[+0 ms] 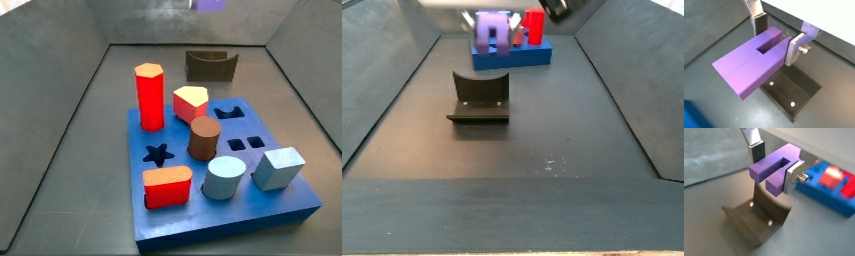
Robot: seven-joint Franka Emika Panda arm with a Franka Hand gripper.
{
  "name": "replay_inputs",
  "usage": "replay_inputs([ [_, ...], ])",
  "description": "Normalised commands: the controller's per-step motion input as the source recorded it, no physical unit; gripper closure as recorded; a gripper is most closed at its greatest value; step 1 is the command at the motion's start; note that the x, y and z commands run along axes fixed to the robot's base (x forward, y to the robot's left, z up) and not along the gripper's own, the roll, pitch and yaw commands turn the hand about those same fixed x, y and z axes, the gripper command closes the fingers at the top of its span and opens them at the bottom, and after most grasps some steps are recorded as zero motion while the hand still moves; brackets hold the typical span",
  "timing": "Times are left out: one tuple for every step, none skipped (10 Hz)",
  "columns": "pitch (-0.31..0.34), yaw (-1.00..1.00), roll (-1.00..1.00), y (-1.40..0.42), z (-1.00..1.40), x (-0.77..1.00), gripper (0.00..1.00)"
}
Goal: Pick up the double-square object. Move up. Rotate the double-square object. Place the double-square object on the fixture. Regrasp the double-square object. Move to above the board. Insert the double-square object.
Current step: Place the double-square object on the fixture.
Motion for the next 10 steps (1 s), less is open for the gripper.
replay_inputs([
  [0.236,-0.08,-0.85,0.10,0.08,0.38,1.00],
  [0.195,-0.11,-0.69,0.07,-0.04,0.33,1.00],
  [0.158,-0.12,-0.47,0.06,-0.04,0.27,1.00],
  [0.139,-0.12,-0.31,0.06,-0.02,0.22,1.00],
  [0.119,-0.11,-0.21,0.04,0.00,0.17,1.00],
  [-0.050,-0.08,-1.00,0.08,-1.00,0.13,1.00],
  [-0.073,-0.08,-1.00,0.09,-1.00,0.12,1.00],
  [-0.066,-0.08,-1.00,0.09,-1.00,0.12,1.00],
  [-0.023,-0.06,-1.00,0.09,-1.00,0.14,1.00],
  [-0.002,-0.06,-1.00,0.09,-1.00,0.15,1.00],
])
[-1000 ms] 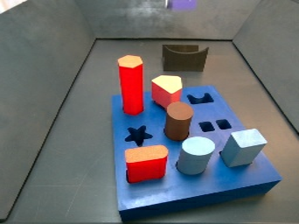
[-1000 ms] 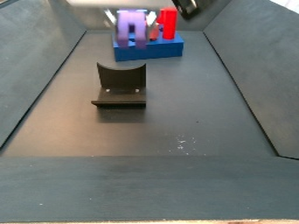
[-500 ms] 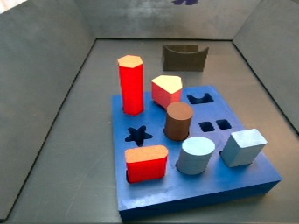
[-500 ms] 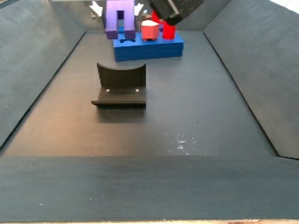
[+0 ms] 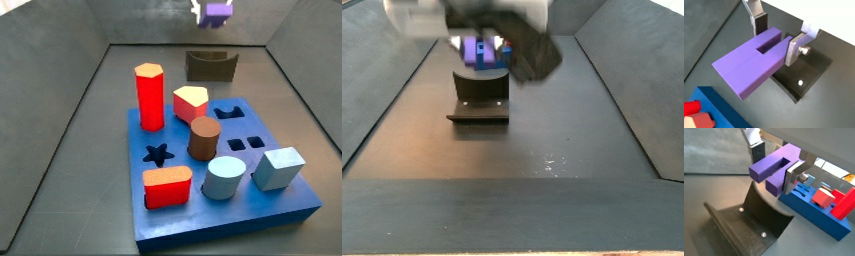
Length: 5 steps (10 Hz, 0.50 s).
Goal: Pick up the double-square object. Move up. Rotate the double-square object. Place the double-square object on the fixture. Regrasp the double-square object. Move to above the board. Insert the double-square object.
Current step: Place the double-square object on the fixture.
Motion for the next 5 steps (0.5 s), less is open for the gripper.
replay_inputs([
  [0.037,-0.06,-0.96,0.11,-1.00,0.17,1.00],
  [0.050,-0.06,-0.81,0.12,-1.00,0.18,1.00],
  [0.062,-0.06,-0.60,0.12,-1.00,0.19,1.00],
  [0.068,-0.07,-0.49,0.13,-1.00,0.20,1.00],
  [0.080,-0.08,-0.29,0.10,-0.80,0.17,1.00],
])
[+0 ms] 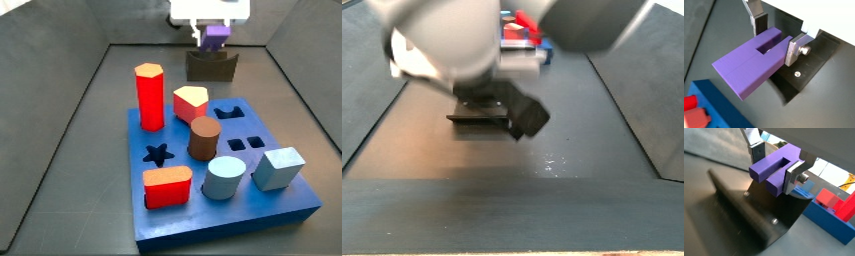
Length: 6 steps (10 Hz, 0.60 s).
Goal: Pick up the double-square object. Move up. Rotate the double-square object. Place the double-square object on the fixture. Regrasp the double-square object. Move to above the board. Insert the double-square object.
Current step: Place the double-square object on the fixture, then regrasp the double-square object.
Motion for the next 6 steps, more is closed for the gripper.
replay_inputs([
  [0.074,-0.09,-0.21,0.08,-0.61,0.14,1.00],
  [0.056,-0.10,-0.18,0.07,-0.36,0.10,1.00],
  [0.047,-0.11,-0.17,0.06,-0.24,0.10,1.00],
  [0.000,0.00,0.00,0.00,0.00,0.00,0.00],
  [0.005,-0.04,-0.03,0.00,1.00,0.00,0.00],
  [0.009,-0.03,-0.03,0.00,1.00,-0.01,0.00],
])
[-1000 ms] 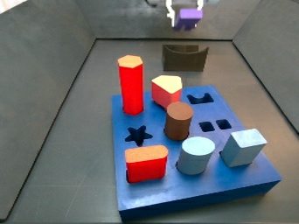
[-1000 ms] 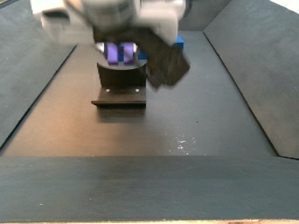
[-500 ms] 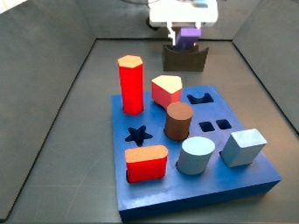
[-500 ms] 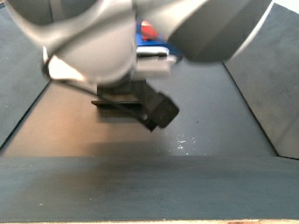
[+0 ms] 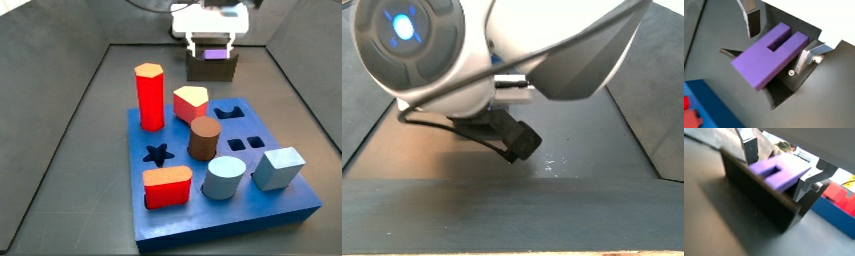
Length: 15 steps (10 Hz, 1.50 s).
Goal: Pick up the double-square object. Move up. Rotate the double-square object. Place the double-square object on the fixture. Regrasp the double-square object. Move to above the board. Insert the double-square object.
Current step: Regrasp the double-square object.
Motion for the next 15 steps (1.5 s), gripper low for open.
replay_inputs([
  [0.016,-0.01,0.00,0.00,1.00,-0.02,0.00],
  [0.021,0.00,0.02,0.00,1.00,-0.02,0.00],
  [0.028,0.00,0.03,0.00,1.00,-0.03,0.00],
  [0.045,0.00,0.04,0.00,0.89,-0.04,0.00],
  [0.054,0.00,0.04,0.00,0.78,-0.04,0.00],
  [0.072,0.00,0.04,0.01,0.56,-0.03,0.00],
  [0.077,-0.01,0.04,0.01,0.40,-0.03,0.00],
  [0.085,-0.02,0.05,0.00,0.17,-0.03,0.00],
  [0.080,0.01,1.00,-1.00,0.91,-0.09,0.00],
  [0.078,0.01,1.00,-1.00,0.89,-0.08,0.00],
  [0.068,0.01,1.00,-1.00,0.88,-0.11,0.00],
  [0.059,0.01,1.00,-1.00,0.84,-0.13,0.00],
  [0.054,0.01,1.00,-0.93,0.72,-0.12,0.00],
  [0.052,0.01,1.00,-0.72,0.45,-0.08,0.00],
  [0.051,0.01,1.00,-0.48,0.16,-0.04,0.00],
])
